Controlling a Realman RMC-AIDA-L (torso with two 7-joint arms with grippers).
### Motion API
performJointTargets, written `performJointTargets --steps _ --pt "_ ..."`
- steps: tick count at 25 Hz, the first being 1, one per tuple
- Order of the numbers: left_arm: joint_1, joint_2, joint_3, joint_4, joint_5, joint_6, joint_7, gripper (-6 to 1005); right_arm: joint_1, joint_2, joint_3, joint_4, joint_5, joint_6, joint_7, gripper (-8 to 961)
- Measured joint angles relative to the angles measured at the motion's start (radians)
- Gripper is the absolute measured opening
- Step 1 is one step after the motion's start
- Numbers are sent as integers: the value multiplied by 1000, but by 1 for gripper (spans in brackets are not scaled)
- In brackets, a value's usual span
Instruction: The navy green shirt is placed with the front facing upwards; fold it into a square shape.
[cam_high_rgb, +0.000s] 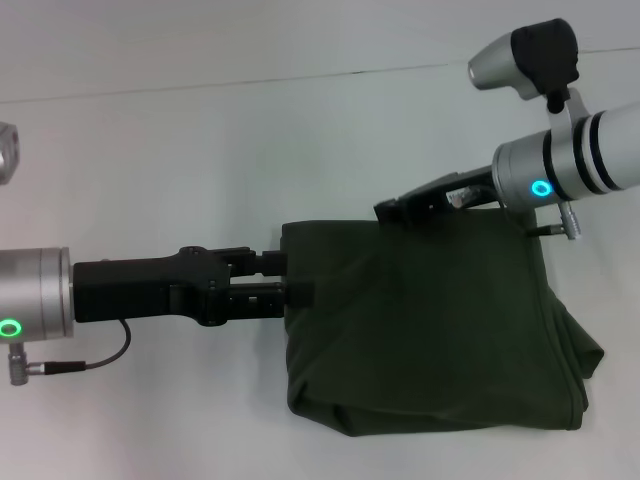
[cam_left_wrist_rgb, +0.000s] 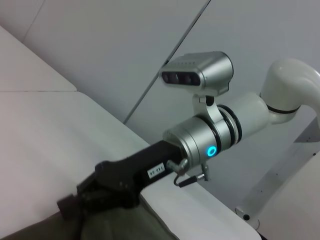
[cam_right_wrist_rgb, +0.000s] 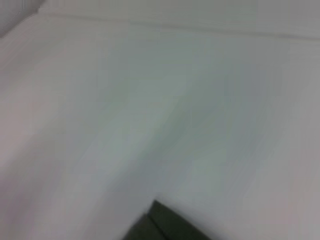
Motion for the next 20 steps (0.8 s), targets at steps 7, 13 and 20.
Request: performJointTargets --steps 7,13,20 --pt "-2 0 0 0 0 -2 0 761 13 -3 -7 16 53 -4 -12 27" --pt "-2 0 1 0 -1 -3 0 761 40 -2 -57 52 46 2 -11 30" --pt "-2 -1 2 0 -2 -3 0 760 68 -2 -79 93 46 19 -11 234"
